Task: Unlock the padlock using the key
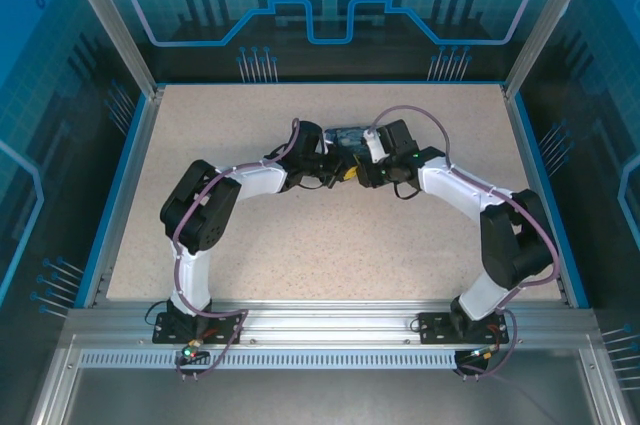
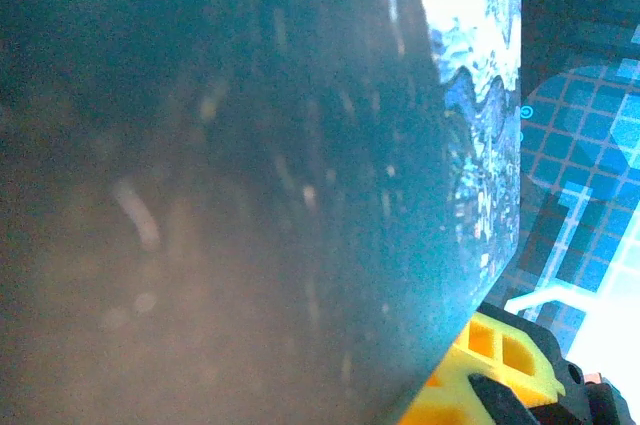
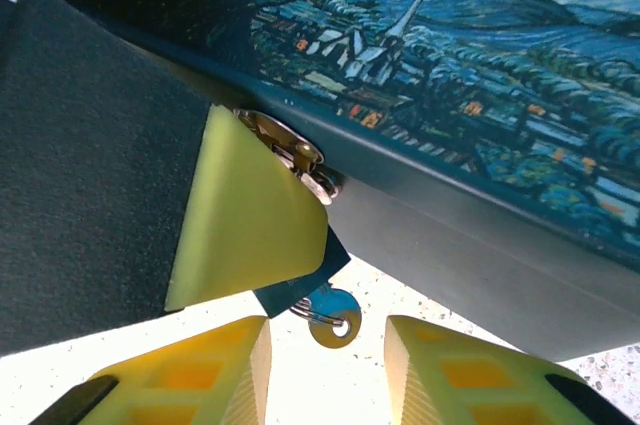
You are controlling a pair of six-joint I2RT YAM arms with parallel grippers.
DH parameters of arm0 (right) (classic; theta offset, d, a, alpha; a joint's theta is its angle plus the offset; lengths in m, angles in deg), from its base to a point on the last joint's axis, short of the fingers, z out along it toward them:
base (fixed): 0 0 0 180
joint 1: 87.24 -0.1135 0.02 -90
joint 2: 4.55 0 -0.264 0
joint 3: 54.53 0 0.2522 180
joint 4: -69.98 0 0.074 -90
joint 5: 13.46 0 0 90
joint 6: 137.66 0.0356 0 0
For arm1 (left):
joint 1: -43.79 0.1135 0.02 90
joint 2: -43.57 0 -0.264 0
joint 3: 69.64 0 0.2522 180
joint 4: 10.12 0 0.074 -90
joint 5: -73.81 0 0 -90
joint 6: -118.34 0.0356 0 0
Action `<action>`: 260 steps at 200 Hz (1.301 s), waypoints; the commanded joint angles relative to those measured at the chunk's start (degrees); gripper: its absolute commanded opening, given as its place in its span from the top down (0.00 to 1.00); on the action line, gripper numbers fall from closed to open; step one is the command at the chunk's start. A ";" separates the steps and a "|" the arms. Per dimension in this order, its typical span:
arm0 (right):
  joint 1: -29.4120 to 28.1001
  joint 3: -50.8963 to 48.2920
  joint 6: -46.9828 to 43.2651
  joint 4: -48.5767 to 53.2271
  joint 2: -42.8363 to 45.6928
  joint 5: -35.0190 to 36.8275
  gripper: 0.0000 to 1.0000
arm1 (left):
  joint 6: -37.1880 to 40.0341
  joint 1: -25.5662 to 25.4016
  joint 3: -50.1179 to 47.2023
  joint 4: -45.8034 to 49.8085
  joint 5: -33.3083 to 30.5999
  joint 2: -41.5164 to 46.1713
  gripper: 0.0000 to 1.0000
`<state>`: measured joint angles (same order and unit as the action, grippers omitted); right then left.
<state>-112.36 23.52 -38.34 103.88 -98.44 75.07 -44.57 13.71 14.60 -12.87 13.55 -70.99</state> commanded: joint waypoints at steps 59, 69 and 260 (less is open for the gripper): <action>-1.50 2.85 -1.28 0.82 -3.25 1.90 0.68 | 1.10 0.28 2.65 1.62 2.80 2.37 1.00; -1.46 3.11 -1.17 0.69 -3.48 2.00 0.69 | 1.18 0.22 2.65 1.70 2.87 2.46 1.00; 8.40 -1.69 8.28 0.86 6.70 -20.50 0.48 | 3.87 0.23 1.14 2.94 2.26 1.71 1.00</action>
<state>-104.51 23.09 -32.79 106.04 -93.30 58.76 -41.70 14.27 15.43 -10.38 14.11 -70.90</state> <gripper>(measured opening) 0.524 0.090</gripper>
